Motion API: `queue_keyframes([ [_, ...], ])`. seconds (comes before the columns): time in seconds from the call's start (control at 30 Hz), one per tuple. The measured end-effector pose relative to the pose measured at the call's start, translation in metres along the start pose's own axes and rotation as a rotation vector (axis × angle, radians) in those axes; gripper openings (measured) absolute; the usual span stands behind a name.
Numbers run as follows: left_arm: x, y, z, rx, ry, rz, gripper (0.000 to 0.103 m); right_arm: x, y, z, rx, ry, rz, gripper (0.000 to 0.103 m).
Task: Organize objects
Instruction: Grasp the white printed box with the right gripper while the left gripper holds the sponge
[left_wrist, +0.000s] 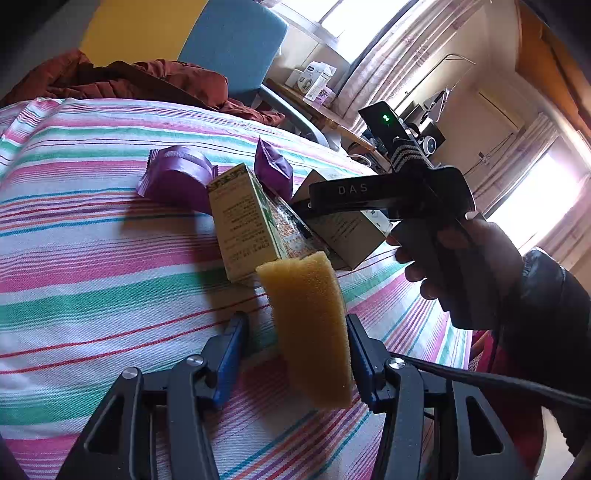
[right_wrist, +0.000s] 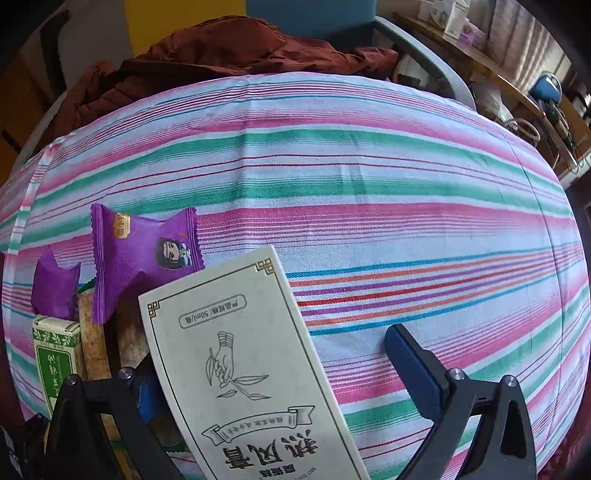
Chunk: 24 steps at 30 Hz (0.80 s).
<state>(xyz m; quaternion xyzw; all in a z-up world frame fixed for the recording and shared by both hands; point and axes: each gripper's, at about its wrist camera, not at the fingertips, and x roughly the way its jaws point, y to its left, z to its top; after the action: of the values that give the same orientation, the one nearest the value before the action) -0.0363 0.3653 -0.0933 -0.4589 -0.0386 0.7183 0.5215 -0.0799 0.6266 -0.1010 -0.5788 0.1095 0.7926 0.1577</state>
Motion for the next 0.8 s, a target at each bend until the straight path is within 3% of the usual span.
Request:
queue_keyframes([
  [0.1, -0.002, -0.002, -0.001, 0.004, 0.001, 0.002, 0.054, -0.003, 0.0, -0.01, 0.02, -0.056, 0.008, 0.103],
  [0.57, 0.0, -0.006, -0.004, 0.019, 0.002, 0.02, 0.057, -0.004, -0.006, -0.005, -0.021, -0.034, 0.005, 0.1],
  [0.67, -0.001, -0.009, -0.004, 0.032, 0.005, 0.04, 0.056, -0.012, 0.0, -0.008, -0.05, -0.046, 0.009, 0.082],
  [0.73, -0.002, -0.013, -0.004, 0.056, 0.011, 0.064, 0.053, -0.019, 0.008, -0.009, -0.074, -0.044, 0.011, 0.056],
  [0.8, -0.005, -0.016, -0.004, 0.076, 0.02, 0.071, 0.047, -0.024, 0.015, -0.014, -0.089, -0.026, -0.004, 0.054],
])
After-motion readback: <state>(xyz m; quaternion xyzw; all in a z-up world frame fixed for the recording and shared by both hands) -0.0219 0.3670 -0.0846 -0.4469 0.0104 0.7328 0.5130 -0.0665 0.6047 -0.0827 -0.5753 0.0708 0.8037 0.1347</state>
